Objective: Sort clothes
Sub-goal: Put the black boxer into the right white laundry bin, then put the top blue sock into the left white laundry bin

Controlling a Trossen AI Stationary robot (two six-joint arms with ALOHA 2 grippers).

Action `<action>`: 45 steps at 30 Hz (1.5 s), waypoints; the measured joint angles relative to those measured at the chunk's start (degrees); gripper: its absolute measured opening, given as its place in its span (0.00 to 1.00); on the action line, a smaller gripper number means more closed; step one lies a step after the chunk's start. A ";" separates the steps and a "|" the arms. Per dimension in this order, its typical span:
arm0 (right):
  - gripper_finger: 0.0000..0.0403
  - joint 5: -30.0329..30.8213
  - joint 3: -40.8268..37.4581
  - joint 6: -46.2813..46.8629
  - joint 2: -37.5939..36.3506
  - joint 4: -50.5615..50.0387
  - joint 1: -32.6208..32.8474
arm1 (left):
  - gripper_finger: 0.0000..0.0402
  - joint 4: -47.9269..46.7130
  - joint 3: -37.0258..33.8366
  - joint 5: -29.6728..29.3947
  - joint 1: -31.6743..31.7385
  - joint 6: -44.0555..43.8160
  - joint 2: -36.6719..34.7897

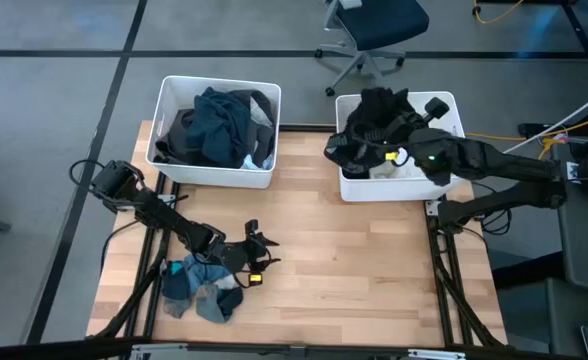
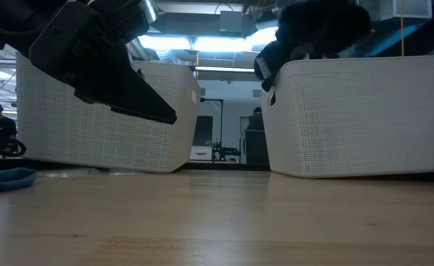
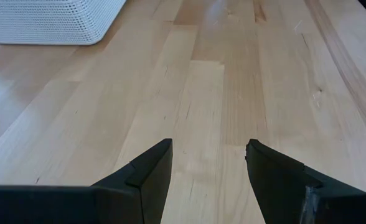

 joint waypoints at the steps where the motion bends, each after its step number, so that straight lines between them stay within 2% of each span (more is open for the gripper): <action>1: 0.05 -1.92 0.00 4.22 0.02 -4.05 -1.49 | 0.48 -0.01 0.00 0.00 0.00 0.00 0.00; 5: 0.05 -11.16 -0.75 17.73 0.67 -17.17 -8.77 | 0.48 0.00 0.00 0.00 0.00 0.00 0.00; 10: 0.06 -19.97 -7.24 24.94 0.68 -22.43 -17.13 | 0.48 0.06 0.00 0.00 0.00 -0.23 0.00; 14: 0.07 -22.02 -12.75 25.44 0.72 -21.54 -21.46 | 0.48 0.13 0.00 0.00 0.00 -0.24 0.00; 18: 0.12 -23.71 -13.53 26.91 1.10 -21.55 -22.75 | 0.48 0.15 0.00 0.00 0.00 -0.24 0.00; 25: 0.40 -28.63 -8.66 29.78 1.03 -25.25 -22.67 | 0.48 0.04 0.00 0.00 0.00 -0.24 0.00; 31: 0.60 -33.21 -0.27 31.04 0.98 -30.01 -22.65 | 0.48 0.02 0.00 0.00 0.00 -0.24 0.00; 35: 0.66 -42.85 4.86 32.61 0.47 -30.44 -22.53 | 0.48 0.47 0.00 -0.31 0.13 -0.24 0.00; 38: 0.67 -51.23 3.90 32.70 -1.14 -26.20 -19.08 | 0.48 0.46 0.00 -0.34 0.13 -0.83 0.00; 40: 0.67 -53.59 1.35 32.66 -2.20 -21.74 -15.20 | 0.48 0.44 0.00 -0.35 0.22 -1.99 0.00; 45: 0.66 -53.58 -7.40 32.40 -3.39 -10.12 -3.51 | 0.48 0.53 0.00 -0.35 1.00 -5.82 0.00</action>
